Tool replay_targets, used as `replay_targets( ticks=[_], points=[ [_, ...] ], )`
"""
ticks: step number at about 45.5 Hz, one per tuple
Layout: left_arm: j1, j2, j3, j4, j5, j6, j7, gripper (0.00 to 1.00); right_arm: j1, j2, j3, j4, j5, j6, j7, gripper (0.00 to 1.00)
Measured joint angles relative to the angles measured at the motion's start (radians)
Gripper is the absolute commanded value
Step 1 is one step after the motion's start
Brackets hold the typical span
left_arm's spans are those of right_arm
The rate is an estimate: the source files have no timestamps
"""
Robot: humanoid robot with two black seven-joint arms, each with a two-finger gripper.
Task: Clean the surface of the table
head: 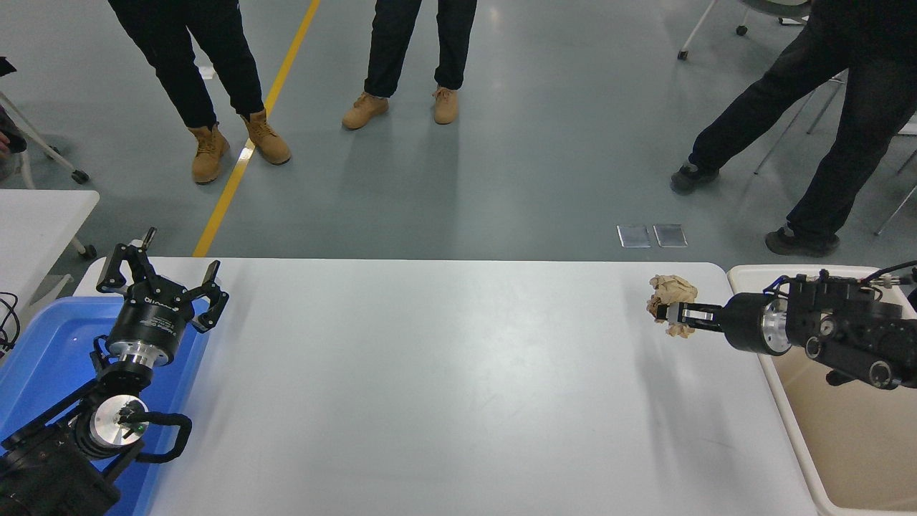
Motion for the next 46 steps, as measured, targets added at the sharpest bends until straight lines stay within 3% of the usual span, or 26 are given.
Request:
replay_targets(
  ticks=[23,46],
  points=[
    [0.000,0.000,0.000,0.000,0.000,0.000,0.000,0.99,0.061,-0.206,0.199,0.039,0.135,0.146,0.003,0.00],
    [0.000,0.000,0.000,0.000,0.000,0.000,0.000,0.99,0.007,-0.315,0.264,-0.032,0.413,0.180,-0.002,0.00]
  ],
)
